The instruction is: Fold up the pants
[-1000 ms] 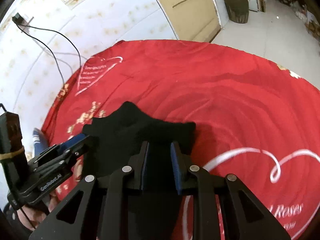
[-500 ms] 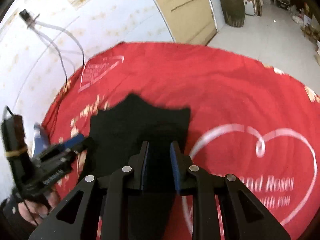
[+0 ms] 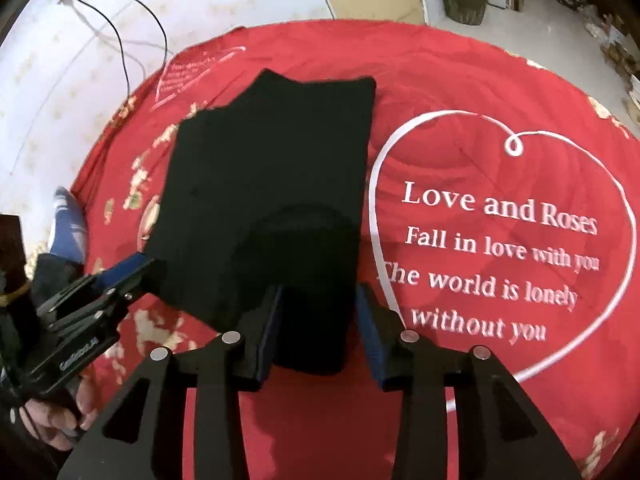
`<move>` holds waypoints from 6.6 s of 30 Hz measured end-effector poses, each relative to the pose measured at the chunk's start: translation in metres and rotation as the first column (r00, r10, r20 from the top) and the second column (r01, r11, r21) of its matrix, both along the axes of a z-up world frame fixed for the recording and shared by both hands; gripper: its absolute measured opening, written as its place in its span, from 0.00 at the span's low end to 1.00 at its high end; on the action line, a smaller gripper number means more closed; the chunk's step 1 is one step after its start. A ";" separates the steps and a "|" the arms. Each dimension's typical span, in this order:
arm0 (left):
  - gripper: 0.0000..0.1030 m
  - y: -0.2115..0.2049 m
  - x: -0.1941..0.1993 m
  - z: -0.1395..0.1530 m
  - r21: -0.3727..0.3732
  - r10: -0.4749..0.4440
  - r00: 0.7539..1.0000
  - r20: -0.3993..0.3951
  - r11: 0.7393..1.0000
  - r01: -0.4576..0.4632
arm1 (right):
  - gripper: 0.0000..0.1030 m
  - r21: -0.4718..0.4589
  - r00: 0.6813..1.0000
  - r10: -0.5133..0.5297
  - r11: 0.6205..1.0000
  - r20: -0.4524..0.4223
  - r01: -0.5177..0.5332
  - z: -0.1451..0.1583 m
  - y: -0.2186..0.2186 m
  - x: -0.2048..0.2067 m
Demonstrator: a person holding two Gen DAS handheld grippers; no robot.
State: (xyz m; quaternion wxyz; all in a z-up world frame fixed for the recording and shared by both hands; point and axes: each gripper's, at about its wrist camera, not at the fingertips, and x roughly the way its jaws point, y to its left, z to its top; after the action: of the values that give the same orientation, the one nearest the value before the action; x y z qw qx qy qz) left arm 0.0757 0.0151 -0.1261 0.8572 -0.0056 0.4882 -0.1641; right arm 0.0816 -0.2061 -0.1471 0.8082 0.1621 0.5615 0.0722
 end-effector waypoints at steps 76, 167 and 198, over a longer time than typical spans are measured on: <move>0.34 -0.013 0.077 -0.016 0.095 0.003 1.000 0.028 0.995 -0.006 | 0.45 0.152 0.995 -0.091 0.983 -0.050 0.098 -0.024 -0.013 0.021; 0.21 -0.002 0.102 0.033 -0.081 -0.030 0.999 0.020 0.996 0.032 | 0.16 0.100 0.987 0.008 0.995 0.161 -0.025 0.029 0.013 0.066; 0.30 0.040 0.055 -0.007 -0.019 0.096 0.995 -0.006 0.995 -0.096 | 0.17 -0.030 0.986 0.129 0.991 0.106 -0.127 0.002 0.069 0.041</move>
State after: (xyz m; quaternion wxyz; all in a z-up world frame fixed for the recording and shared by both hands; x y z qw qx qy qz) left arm 0.1310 0.0551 -0.1332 0.8628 -0.0377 0.4878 -0.1272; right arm 0.1224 -0.1368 -0.1448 0.8328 0.1121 0.5272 0.1261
